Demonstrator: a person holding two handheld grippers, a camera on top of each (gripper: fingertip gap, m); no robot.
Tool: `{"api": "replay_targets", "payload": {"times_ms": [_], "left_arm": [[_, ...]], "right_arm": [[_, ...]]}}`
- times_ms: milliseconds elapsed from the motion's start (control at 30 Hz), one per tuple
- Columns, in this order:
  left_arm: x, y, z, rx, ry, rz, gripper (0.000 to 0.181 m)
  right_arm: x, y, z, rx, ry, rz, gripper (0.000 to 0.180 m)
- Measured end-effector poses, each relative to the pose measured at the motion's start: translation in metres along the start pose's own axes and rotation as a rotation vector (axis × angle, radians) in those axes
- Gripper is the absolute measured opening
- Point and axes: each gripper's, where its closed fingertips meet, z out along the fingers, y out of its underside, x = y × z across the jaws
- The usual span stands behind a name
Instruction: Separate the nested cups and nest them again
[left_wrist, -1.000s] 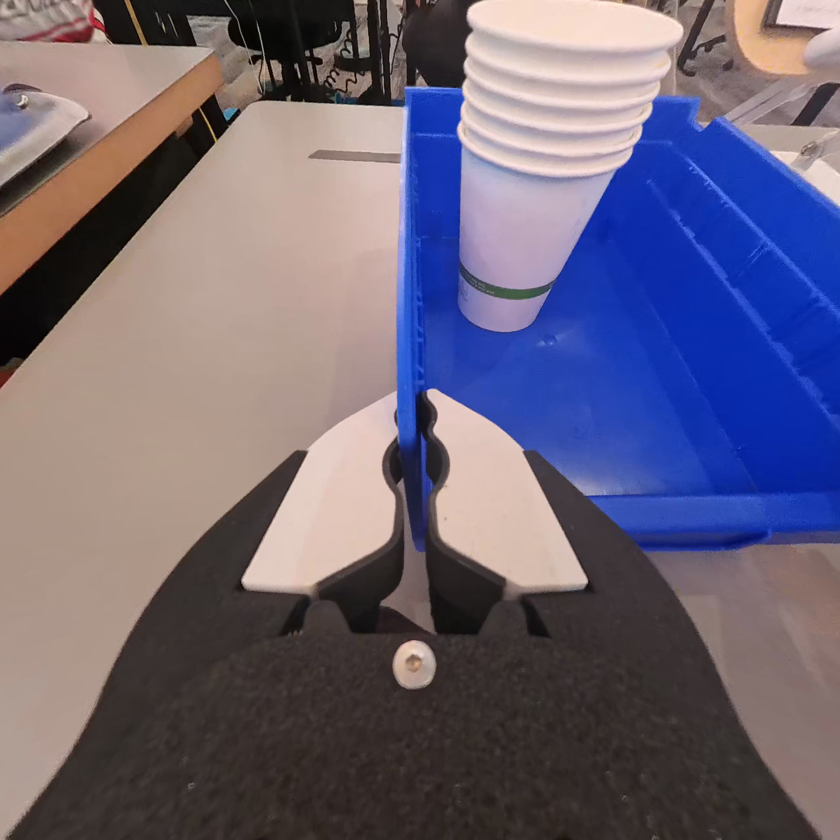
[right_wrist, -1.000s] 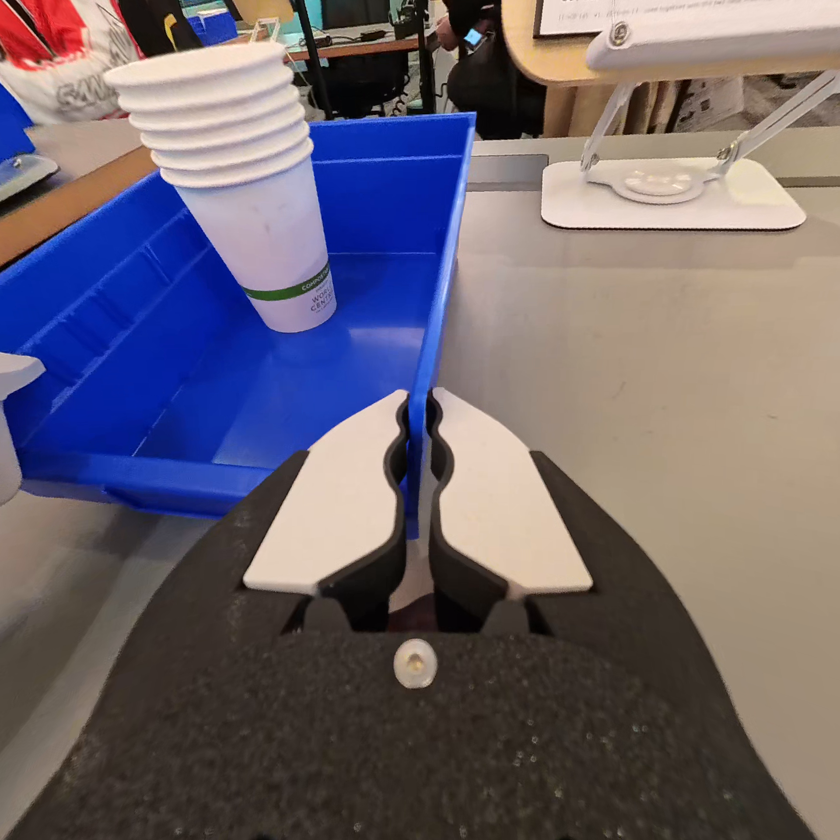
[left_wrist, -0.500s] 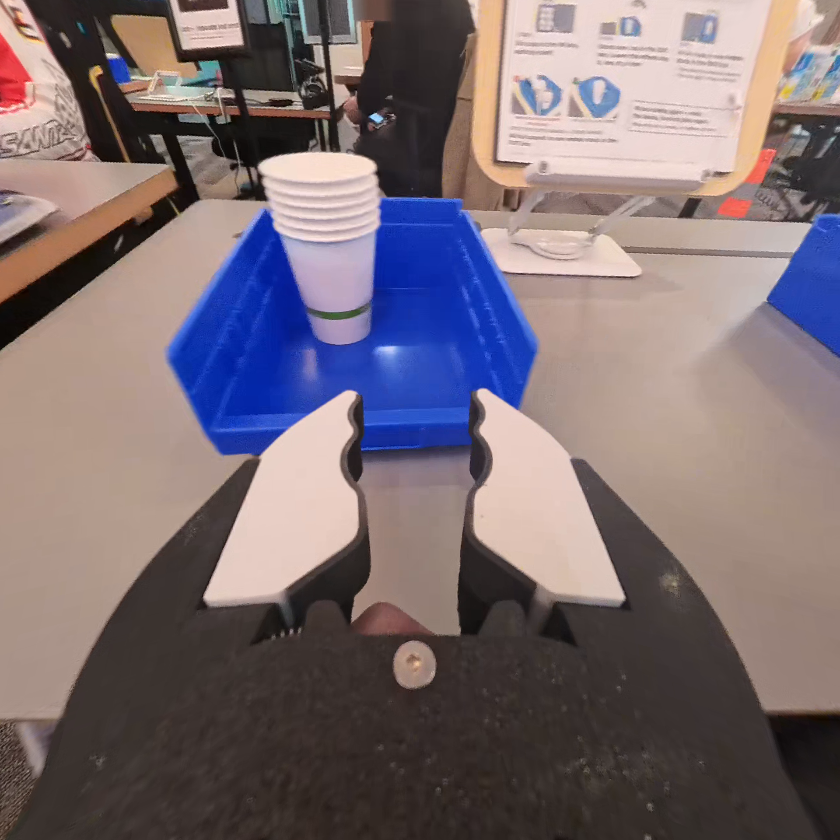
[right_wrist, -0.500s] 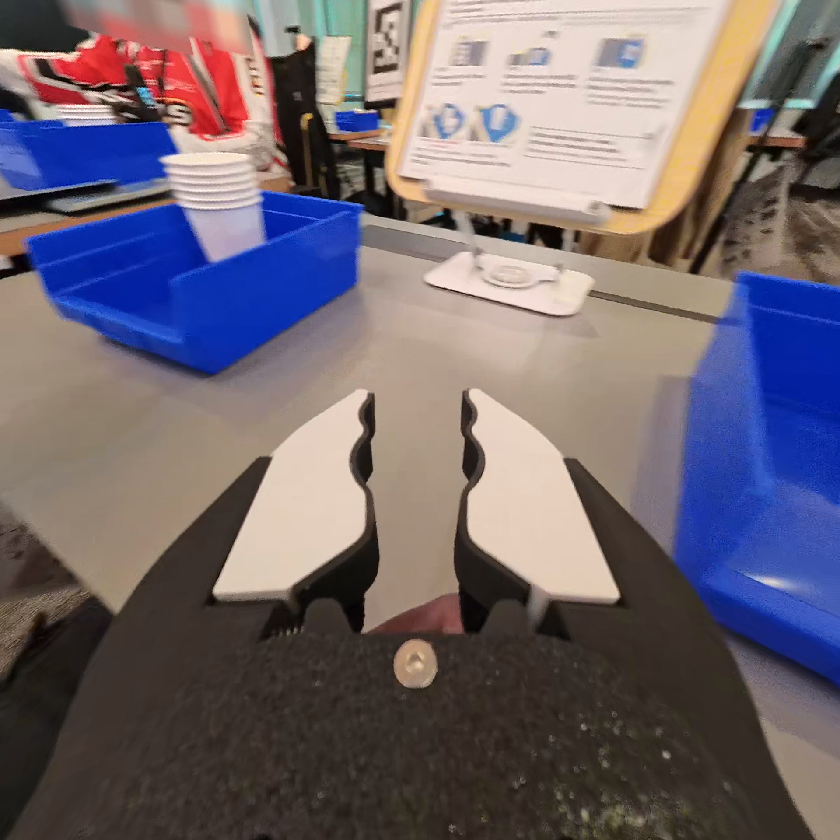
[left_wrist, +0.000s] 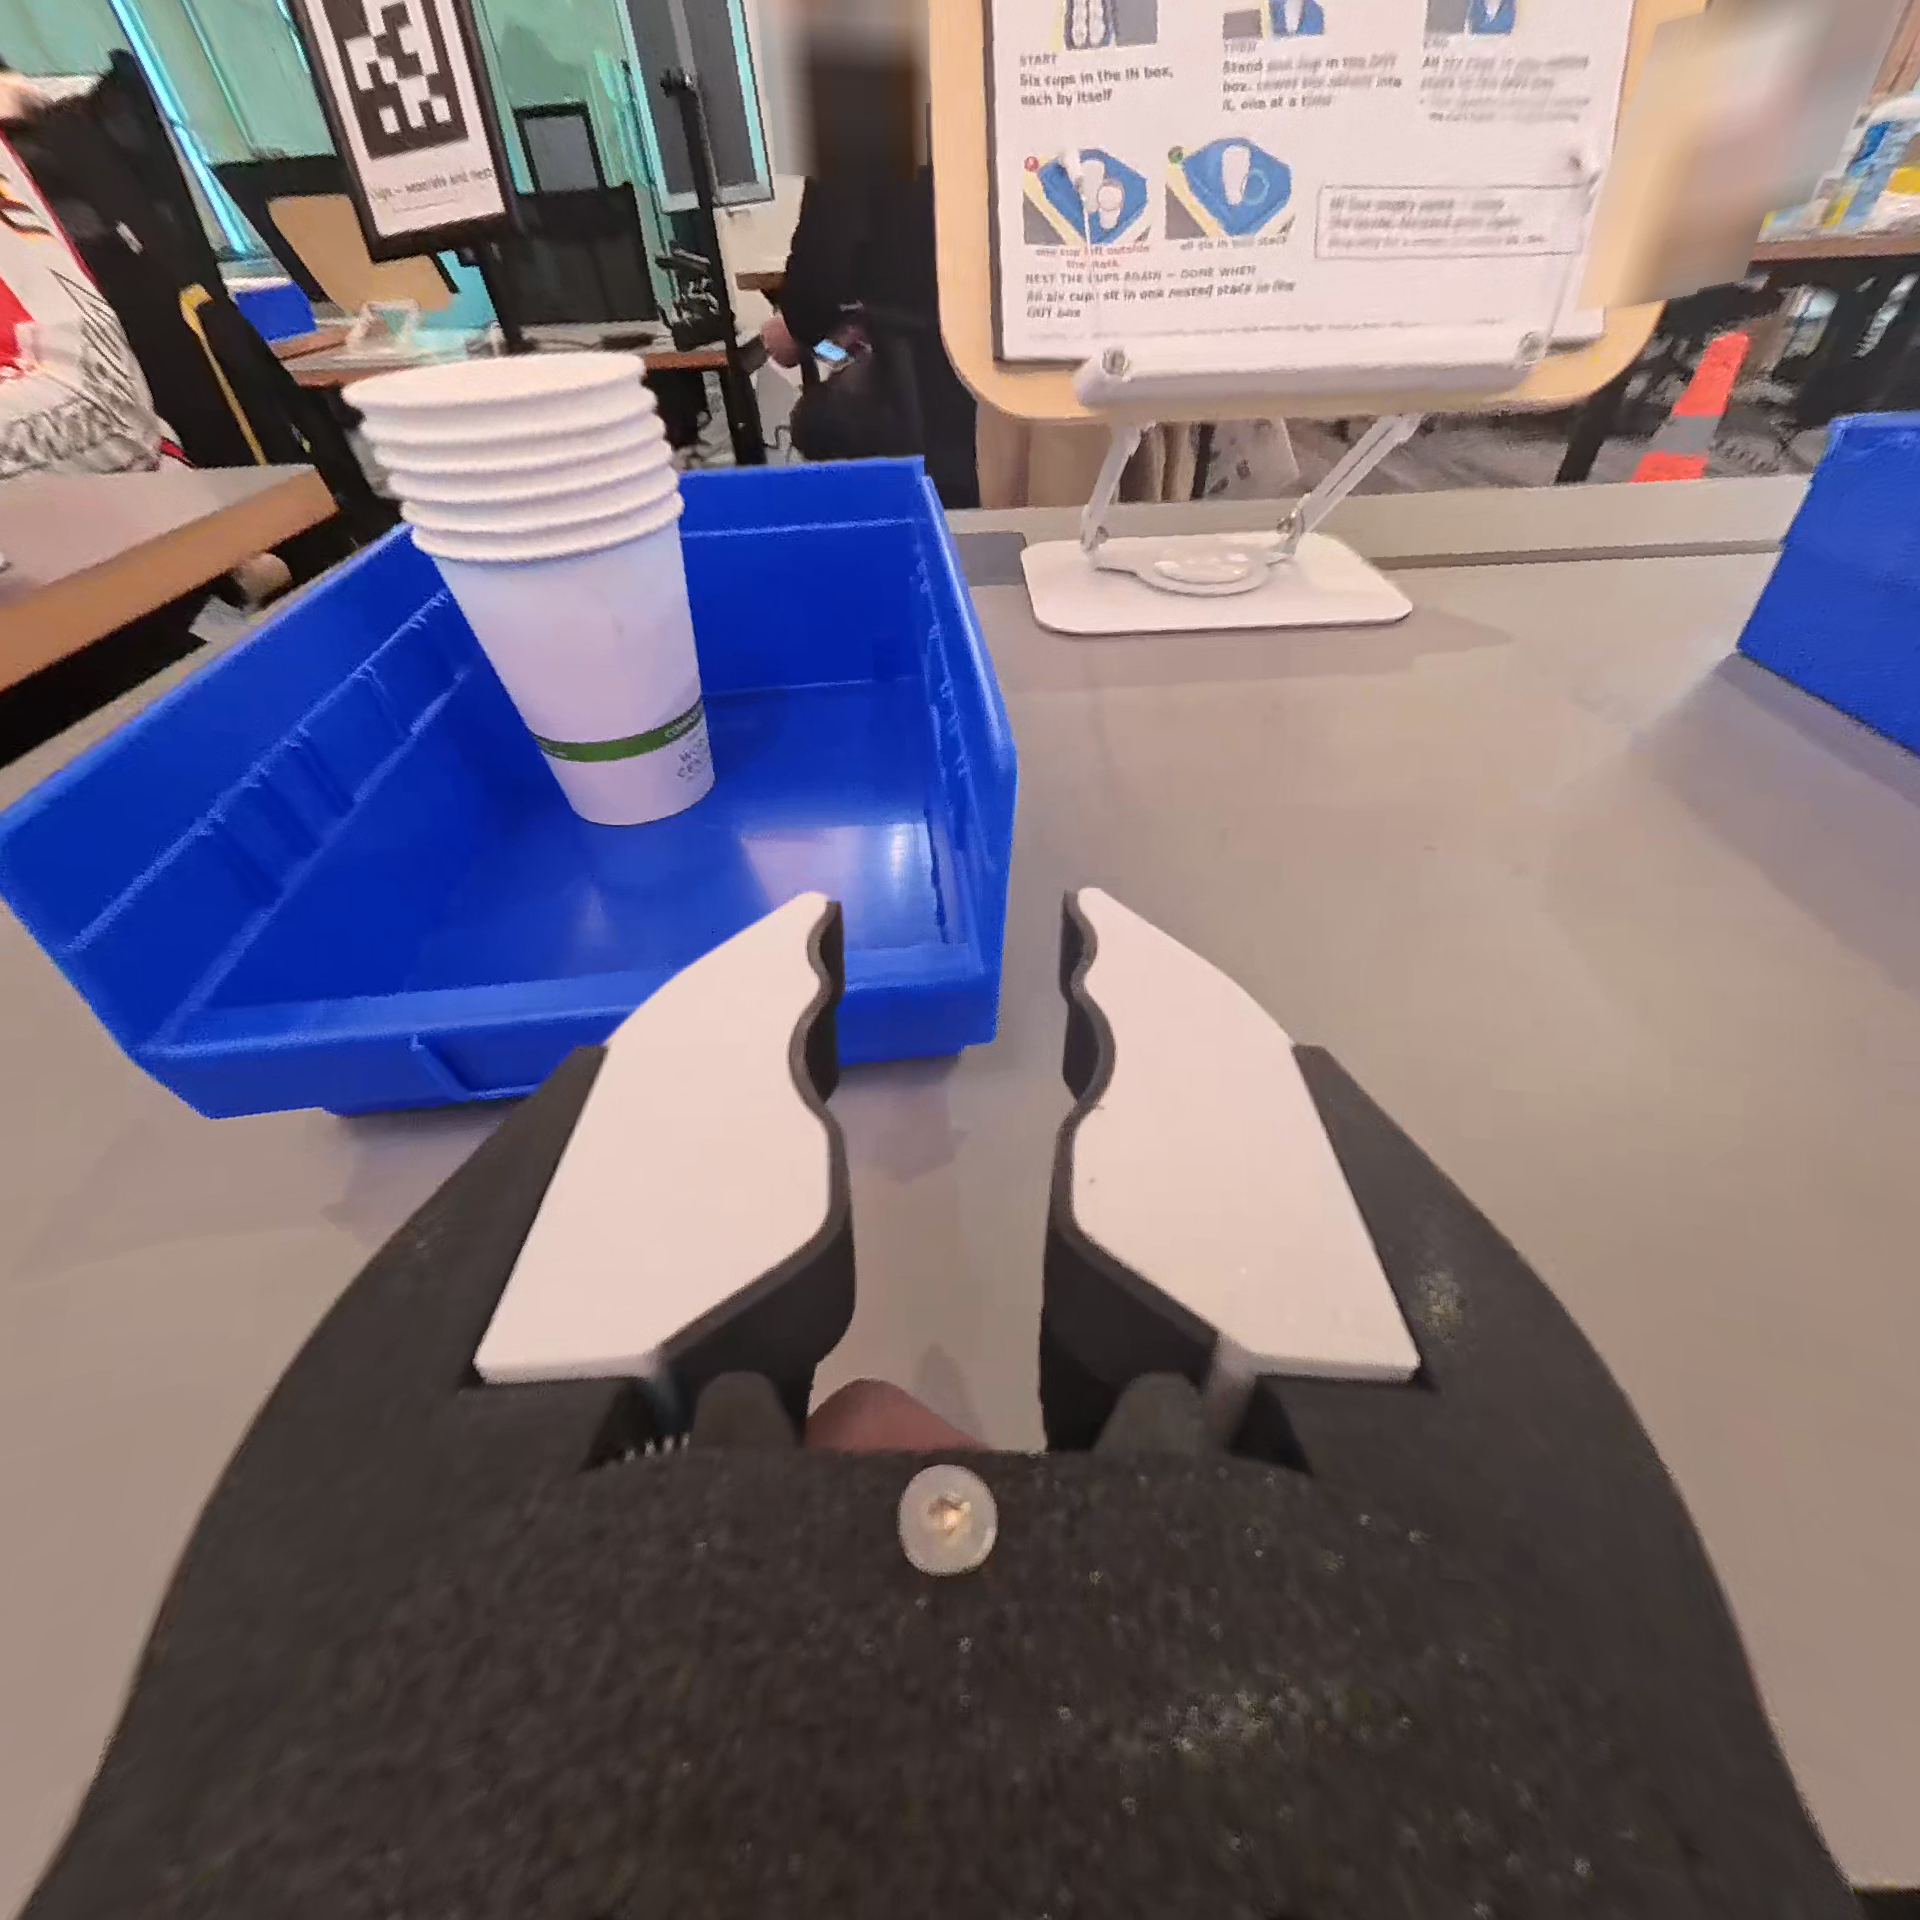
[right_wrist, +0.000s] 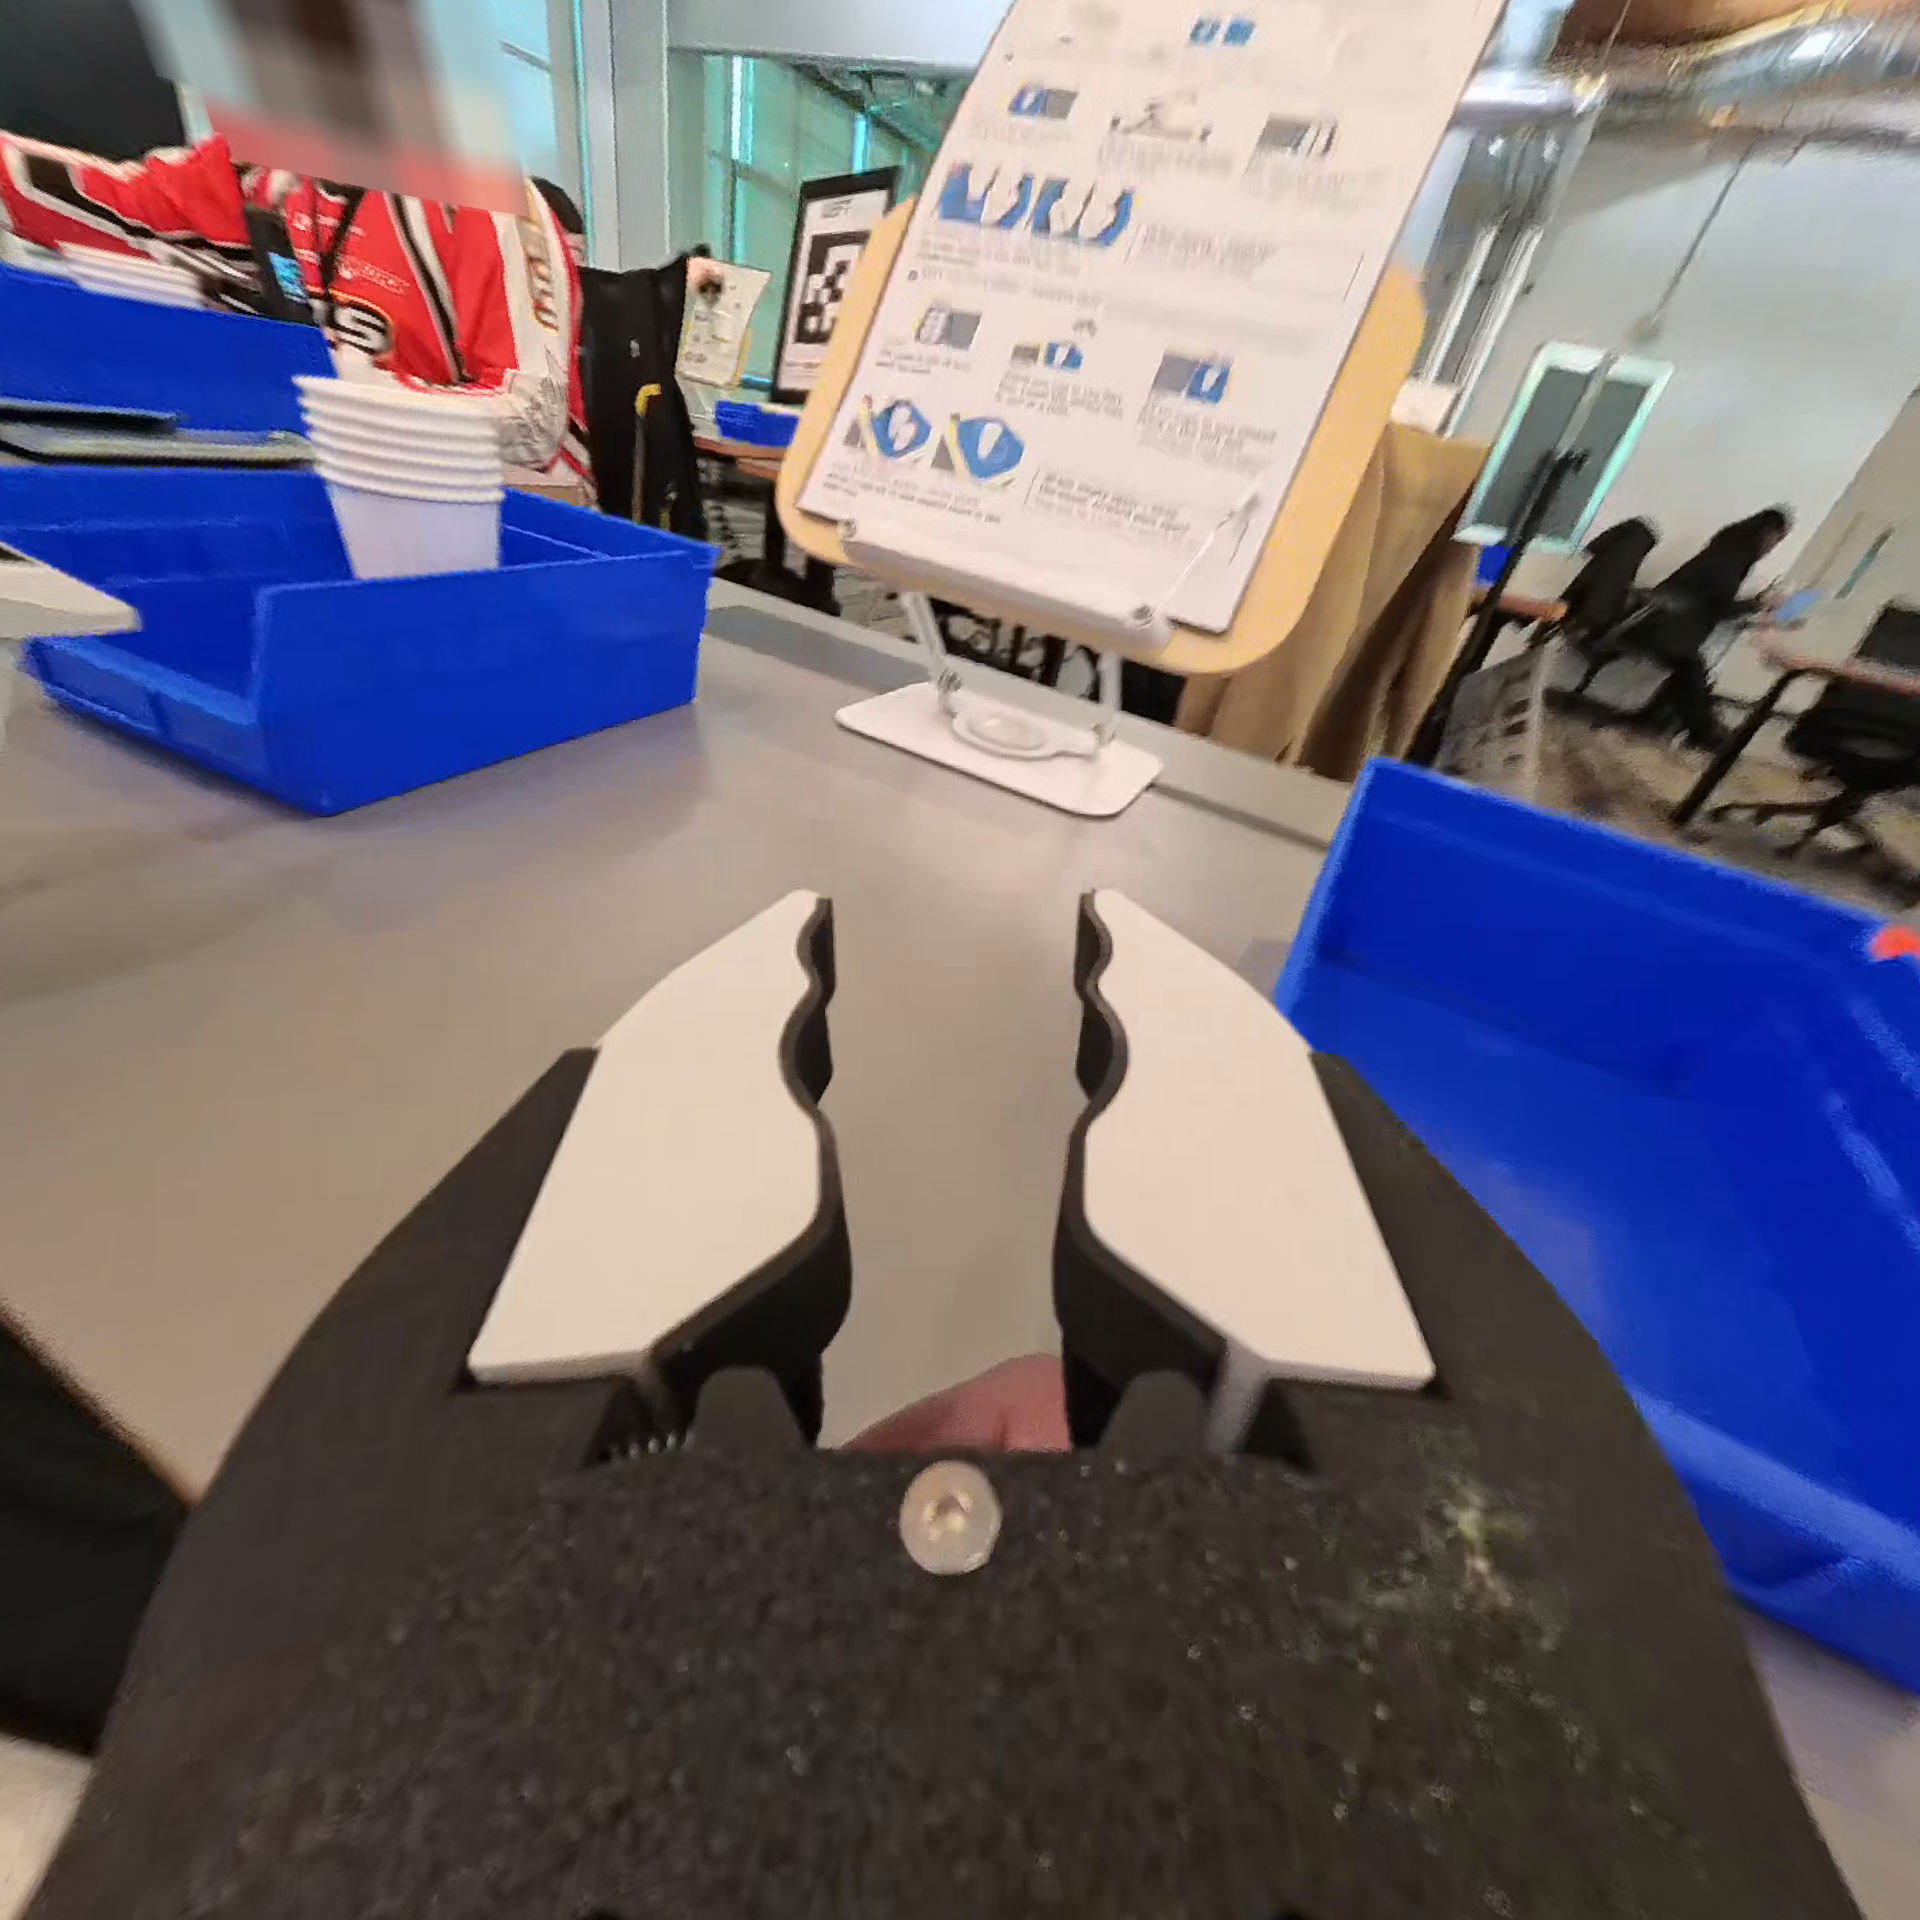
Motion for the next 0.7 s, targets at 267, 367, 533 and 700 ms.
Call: {"api": "replay_targets", "payload": {"times_ms": [267, 367, 533, 700], "left_arm": [[-0.003, 0.003, -0.011, 0.026, -0.005, -0.035, 0.039], [-0.001, 0.009, -0.008, 0.008, 0.004, -0.021, 0.04], [-0.003, 0.01, -0.003, -0.016, -0.018, -0.014, 0.046], [-0.042, -0.023, 0.023, 0.009, -0.084, -0.064, 0.069]], "right_arm": [[0.021, 0.024, -0.004, -0.085, -0.003, 0.15, 0.05], [0.024, 0.027, -0.005, -0.088, 0.005, 0.143, 0.048], [0.024, 0.026, -0.005, -0.076, 0.019, 0.112, 0.044], [0.015, 0.037, -0.002, -0.109, 0.004, 0.1, 0.041]]}}
